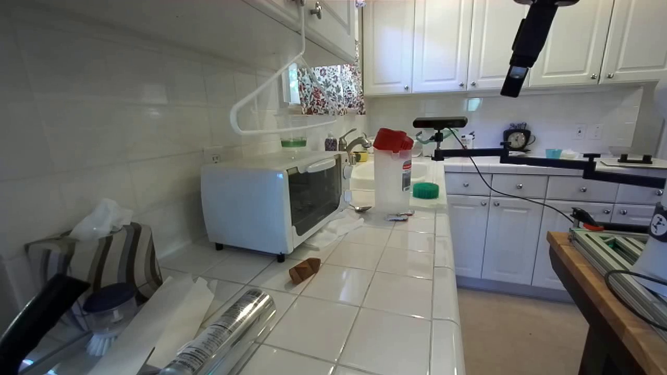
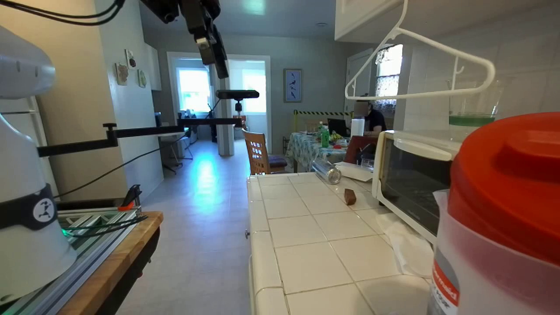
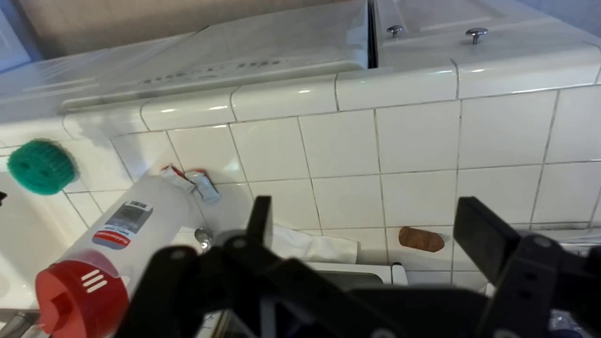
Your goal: Put the coat hanger on the counter
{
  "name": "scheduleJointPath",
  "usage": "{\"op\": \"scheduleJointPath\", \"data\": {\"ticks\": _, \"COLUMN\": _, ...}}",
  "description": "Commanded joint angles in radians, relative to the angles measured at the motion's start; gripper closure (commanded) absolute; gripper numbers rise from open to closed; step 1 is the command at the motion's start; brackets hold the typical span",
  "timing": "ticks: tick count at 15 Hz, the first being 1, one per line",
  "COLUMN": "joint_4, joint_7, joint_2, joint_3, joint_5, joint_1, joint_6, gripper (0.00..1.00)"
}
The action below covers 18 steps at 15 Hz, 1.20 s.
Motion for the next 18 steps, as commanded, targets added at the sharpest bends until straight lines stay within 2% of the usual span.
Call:
{"op": "scheduleJointPath", "data": {"ticks": 1, "joint_4": -0.009, "joint_7": 0.060, "joint_2": 0.018, "joint_3": 0.004, "joint_5": -0.087, "joint_1": -0.072, "joint_6": 0.023, "gripper": 0.00}}
{"op": "scheduleJointPath", "data": {"ticks": 5, "joint_4": -0.058, "joint_7": 0.070, "joint_2": 0.120, "joint_3": -0.073, "joint_5": -0.197, "joint_1": -0.213, "joint_6": 0.187, "gripper": 0.00}}
{"op": "scheduleJointPath", "data": {"ticks": 8, "joint_4": -0.056, "joint_7": 0.054, "joint_2": 0.237, "joint_3": -0.123, "joint_5": -0.225, "joint_1": -0.269, "joint_6": 0.358, "gripper": 0.00}}
{"op": "scheduleJointPath", "data": {"ticks": 14, "joint_4": -0.022, "joint_7": 0.021, "joint_2": 0.365, "joint_3": -0.161, "joint_5": -0.238, "joint_1": -0.288, "joint_6": 0.595, "gripper": 0.00}}
{"op": "scheduleJointPath", "data": {"ticks": 18, "joint_4": -0.030, "joint_7": 0.039, "joint_2": 0.350, "joint_3": -0.157, "joint_5": -0.225, "joint_1": -0.284, "joint_6": 0.583, "gripper": 0.00}}
